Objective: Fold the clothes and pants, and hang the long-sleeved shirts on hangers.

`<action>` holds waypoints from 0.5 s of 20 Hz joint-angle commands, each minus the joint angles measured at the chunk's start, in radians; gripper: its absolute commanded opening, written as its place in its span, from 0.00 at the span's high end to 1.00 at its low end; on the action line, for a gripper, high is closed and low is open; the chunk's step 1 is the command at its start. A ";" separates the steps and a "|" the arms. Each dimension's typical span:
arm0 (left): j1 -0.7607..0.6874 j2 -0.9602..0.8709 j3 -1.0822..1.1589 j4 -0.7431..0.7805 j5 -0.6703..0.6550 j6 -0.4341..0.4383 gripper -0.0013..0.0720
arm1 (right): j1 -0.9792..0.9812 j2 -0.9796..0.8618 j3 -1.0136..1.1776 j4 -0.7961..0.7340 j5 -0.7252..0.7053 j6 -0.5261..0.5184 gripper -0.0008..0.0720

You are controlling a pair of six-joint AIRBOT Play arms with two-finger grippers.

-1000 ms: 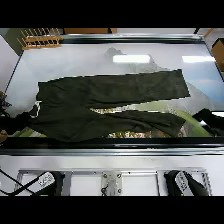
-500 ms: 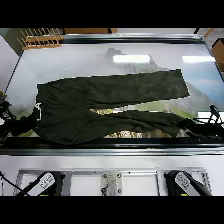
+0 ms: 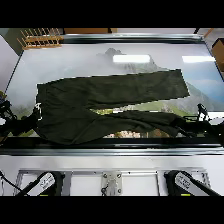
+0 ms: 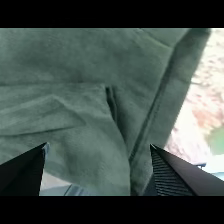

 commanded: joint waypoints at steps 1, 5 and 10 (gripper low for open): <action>-0.001 0.001 0.000 0.000 0.000 -0.002 0.95 | 0.039 -0.030 0.000 0.010 -0.026 -0.002 0.13; -0.001 0.001 0.000 0.000 0.000 -0.002 0.95 | 0.055 0.010 0.027 0.008 -0.002 -0.002 0.97; -0.001 0.001 0.000 0.000 0.000 -0.002 0.95 | 0.055 0.298 0.241 -0.109 0.291 0.025 0.97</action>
